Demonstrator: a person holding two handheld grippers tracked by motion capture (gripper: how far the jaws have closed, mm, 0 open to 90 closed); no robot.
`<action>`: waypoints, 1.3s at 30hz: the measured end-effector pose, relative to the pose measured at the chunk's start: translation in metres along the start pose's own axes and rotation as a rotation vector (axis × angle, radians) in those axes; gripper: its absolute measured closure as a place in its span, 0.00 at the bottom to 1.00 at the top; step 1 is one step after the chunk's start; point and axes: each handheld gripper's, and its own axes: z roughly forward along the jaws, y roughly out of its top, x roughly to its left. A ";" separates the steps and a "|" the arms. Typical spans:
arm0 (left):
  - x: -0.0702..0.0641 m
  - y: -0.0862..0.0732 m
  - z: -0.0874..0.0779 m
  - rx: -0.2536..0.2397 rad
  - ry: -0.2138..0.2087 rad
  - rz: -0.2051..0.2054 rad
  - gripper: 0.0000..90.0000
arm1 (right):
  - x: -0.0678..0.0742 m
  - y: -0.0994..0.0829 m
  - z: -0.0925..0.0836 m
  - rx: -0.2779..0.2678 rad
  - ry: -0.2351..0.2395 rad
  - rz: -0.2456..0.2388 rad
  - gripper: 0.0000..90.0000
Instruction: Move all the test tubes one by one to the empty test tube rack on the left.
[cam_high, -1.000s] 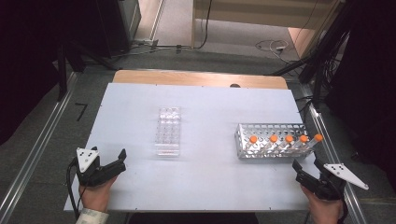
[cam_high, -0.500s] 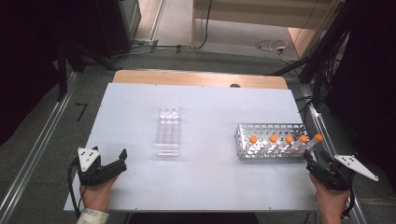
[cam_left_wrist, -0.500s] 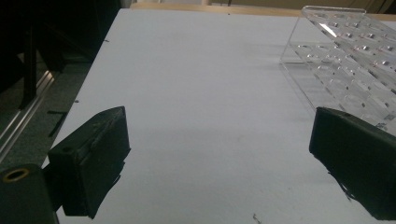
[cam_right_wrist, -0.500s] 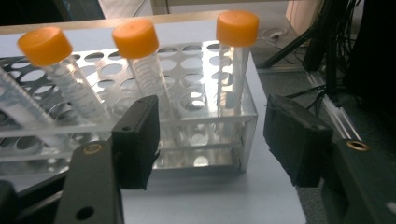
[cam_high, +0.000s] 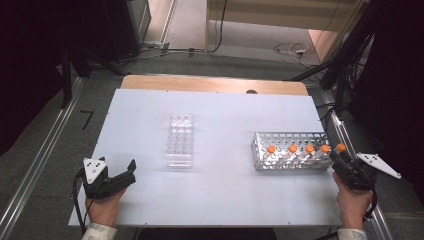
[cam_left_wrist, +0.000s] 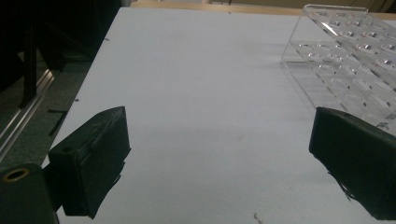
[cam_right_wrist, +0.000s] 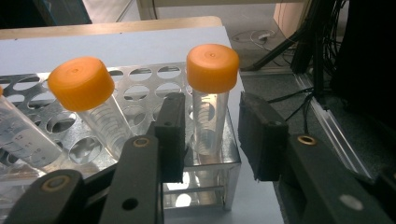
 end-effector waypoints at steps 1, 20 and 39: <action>0.000 0.000 0.000 -0.001 -0.001 -0.001 0.06 | 0.000 0.000 0.002 0.003 0.000 0.000 0.69; 0.001 0.000 0.000 0.000 -0.004 -0.009 0.06 | 0.002 0.006 0.002 -0.009 -0.004 -0.019 0.79; 0.002 0.000 0.000 0.003 -0.012 -0.016 0.06 | 0.000 0.037 -0.043 -0.129 -0.014 -0.037 0.79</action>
